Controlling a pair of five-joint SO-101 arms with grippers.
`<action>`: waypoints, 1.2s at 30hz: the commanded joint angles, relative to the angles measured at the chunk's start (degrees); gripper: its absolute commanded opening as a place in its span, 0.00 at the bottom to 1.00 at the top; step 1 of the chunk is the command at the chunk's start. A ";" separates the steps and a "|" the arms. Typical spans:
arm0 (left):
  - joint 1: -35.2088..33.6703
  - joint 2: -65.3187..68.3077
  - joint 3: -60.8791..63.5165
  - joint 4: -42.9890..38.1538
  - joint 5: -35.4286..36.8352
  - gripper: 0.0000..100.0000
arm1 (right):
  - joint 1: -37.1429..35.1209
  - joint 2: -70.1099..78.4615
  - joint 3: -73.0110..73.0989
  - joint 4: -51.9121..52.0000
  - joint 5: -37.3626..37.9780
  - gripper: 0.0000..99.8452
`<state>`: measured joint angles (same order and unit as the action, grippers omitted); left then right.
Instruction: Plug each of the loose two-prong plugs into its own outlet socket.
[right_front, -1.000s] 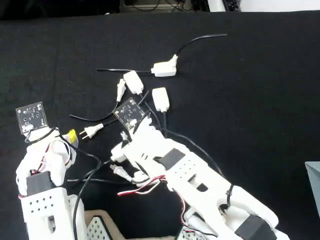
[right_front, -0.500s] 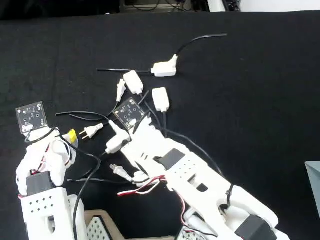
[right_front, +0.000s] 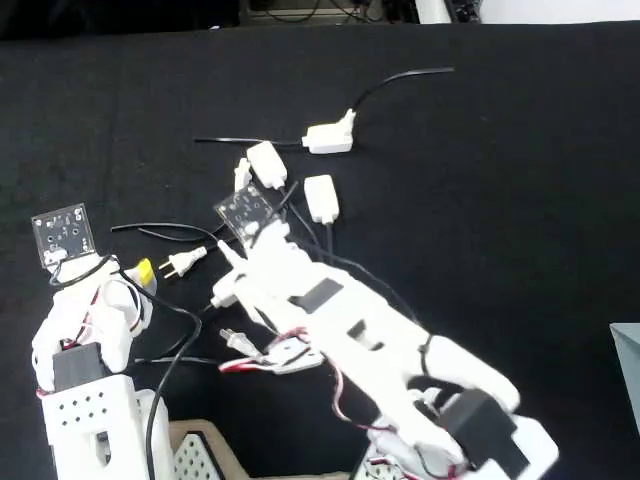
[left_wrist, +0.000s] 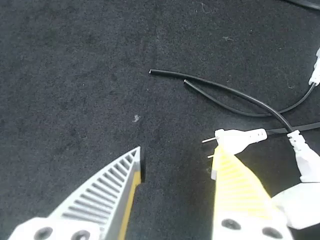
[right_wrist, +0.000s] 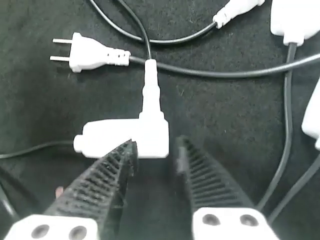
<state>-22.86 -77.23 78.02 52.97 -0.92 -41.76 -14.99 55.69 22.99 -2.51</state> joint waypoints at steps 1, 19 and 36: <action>-0.40 -0.09 0.13 -1.49 0.44 0.24 | -0.70 0.84 -7.08 3.60 -0.79 0.22; -0.13 -0.09 0.40 -1.58 0.44 0.24 | -1.58 22.64 -21.93 5.10 -0.44 0.05; -0.13 -0.09 0.40 -1.58 0.44 0.24 | 19.60 -5.85 -17.45 7.47 1.05 0.01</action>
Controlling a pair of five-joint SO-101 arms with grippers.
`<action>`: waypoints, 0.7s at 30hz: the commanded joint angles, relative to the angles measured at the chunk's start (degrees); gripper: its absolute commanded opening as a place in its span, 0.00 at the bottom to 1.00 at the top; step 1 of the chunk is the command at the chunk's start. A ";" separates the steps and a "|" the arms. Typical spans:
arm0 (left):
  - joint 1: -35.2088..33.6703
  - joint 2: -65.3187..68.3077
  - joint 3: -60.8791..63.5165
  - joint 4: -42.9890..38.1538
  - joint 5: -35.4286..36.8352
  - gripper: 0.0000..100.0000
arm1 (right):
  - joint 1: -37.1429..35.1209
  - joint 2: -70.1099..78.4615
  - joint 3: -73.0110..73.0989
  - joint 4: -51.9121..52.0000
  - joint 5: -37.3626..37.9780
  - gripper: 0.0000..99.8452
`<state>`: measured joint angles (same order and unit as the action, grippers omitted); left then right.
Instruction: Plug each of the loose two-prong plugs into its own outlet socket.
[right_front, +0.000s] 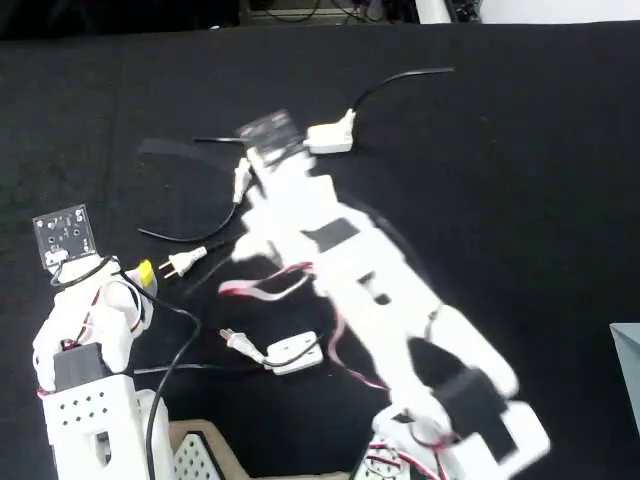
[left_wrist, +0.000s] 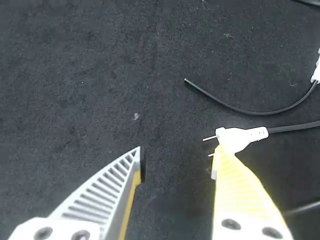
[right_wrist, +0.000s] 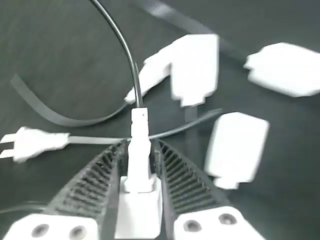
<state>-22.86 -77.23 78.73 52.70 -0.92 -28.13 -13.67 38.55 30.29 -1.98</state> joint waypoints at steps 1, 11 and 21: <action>-0.13 -0.09 -0.31 -1.32 0.44 0.24 | 8.09 -8.66 -0.31 0.18 0.62 0.01; -0.13 -0.09 -0.31 -1.32 0.44 0.24 | 29.63 -6.90 -1.89 -10.20 0.26 0.01; -0.04 -0.09 -0.31 -1.32 0.44 0.24 | 40.97 5.93 -7.52 -16.70 -4.13 0.04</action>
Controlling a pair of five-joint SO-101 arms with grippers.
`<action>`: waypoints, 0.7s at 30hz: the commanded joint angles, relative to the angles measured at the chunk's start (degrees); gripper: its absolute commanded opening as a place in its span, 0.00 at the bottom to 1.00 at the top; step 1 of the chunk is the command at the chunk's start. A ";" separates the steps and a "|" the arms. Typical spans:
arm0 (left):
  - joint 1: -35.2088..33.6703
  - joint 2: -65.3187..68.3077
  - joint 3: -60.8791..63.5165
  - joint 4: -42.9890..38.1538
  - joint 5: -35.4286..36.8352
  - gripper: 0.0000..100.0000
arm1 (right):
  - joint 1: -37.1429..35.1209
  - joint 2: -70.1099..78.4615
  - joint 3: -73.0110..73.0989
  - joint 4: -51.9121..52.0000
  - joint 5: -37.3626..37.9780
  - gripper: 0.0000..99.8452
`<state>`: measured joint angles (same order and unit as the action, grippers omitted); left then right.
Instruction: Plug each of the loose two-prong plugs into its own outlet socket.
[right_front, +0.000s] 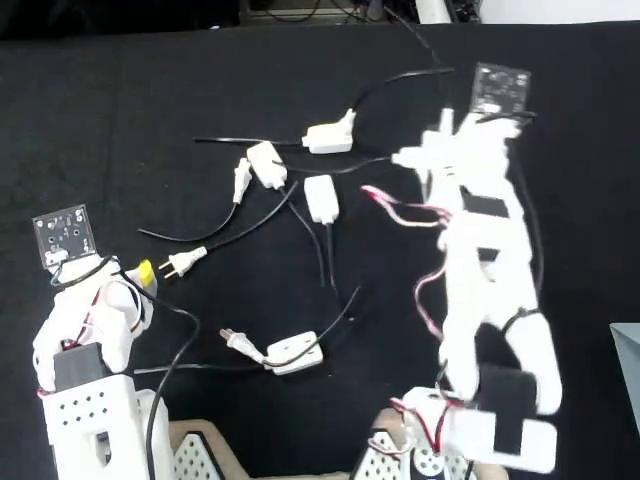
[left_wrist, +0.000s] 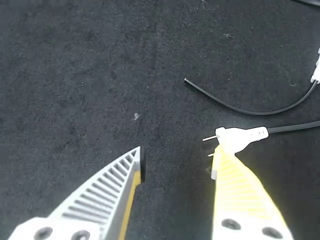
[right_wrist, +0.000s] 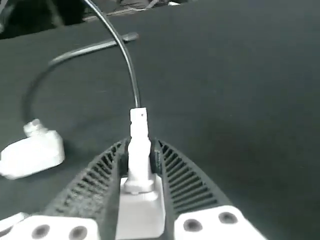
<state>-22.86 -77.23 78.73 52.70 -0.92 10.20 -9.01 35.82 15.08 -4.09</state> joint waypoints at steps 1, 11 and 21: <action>-0.04 -0.09 -0.31 -1.32 0.44 0.24 | 2.81 1.54 -4.97 -1.41 -2.02 0.07; -0.04 -0.09 -0.31 -1.32 0.44 0.24 | -7.38 -12.35 -5.14 17.67 -1.85 0.20; -0.04 -0.09 -0.22 -1.32 0.44 0.24 | -27.78 -6.20 -6.11 23.03 0.62 0.19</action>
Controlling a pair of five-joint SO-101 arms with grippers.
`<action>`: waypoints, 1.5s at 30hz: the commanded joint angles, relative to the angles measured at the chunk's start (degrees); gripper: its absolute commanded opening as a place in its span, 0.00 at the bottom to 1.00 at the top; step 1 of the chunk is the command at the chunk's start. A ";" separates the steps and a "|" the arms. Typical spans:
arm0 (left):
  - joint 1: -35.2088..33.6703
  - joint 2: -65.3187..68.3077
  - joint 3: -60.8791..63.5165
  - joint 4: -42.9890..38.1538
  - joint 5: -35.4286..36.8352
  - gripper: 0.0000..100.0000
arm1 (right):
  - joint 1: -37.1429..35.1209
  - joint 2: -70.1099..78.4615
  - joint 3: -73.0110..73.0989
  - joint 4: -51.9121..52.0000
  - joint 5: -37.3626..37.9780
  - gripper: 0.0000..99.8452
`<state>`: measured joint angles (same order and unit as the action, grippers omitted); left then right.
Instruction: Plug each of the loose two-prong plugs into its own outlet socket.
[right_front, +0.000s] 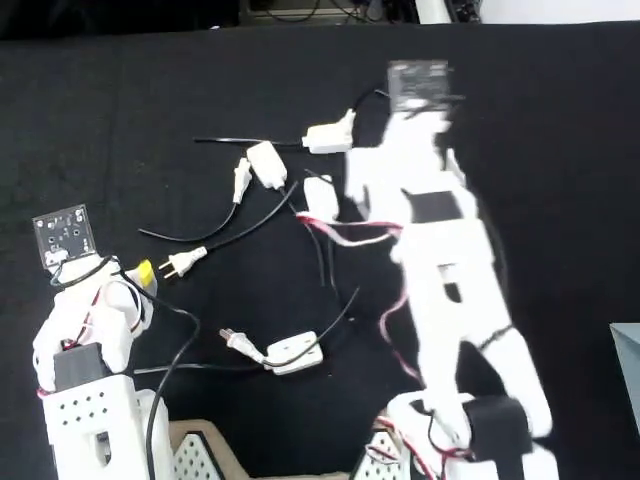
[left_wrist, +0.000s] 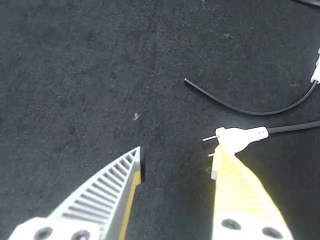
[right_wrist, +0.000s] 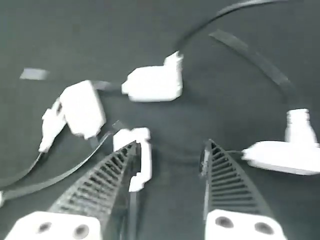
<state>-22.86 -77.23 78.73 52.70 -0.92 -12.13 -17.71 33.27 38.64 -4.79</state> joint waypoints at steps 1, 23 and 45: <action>-0.04 -0.09 -0.22 -1.32 0.44 0.24 | -7.03 4.18 -3.91 -1.49 1.58 0.19; -0.04 -0.09 -0.13 -1.32 0.35 0.24 | -14.95 35.12 -15.08 -7.30 7.03 0.19; -0.04 -0.09 -0.13 -1.23 -1.32 0.23 | -13.36 40.13 -19.03 -4.40 7.12 0.19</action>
<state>-22.86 -77.23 78.73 52.70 -1.89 -27.16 21.23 17.80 33.98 1.89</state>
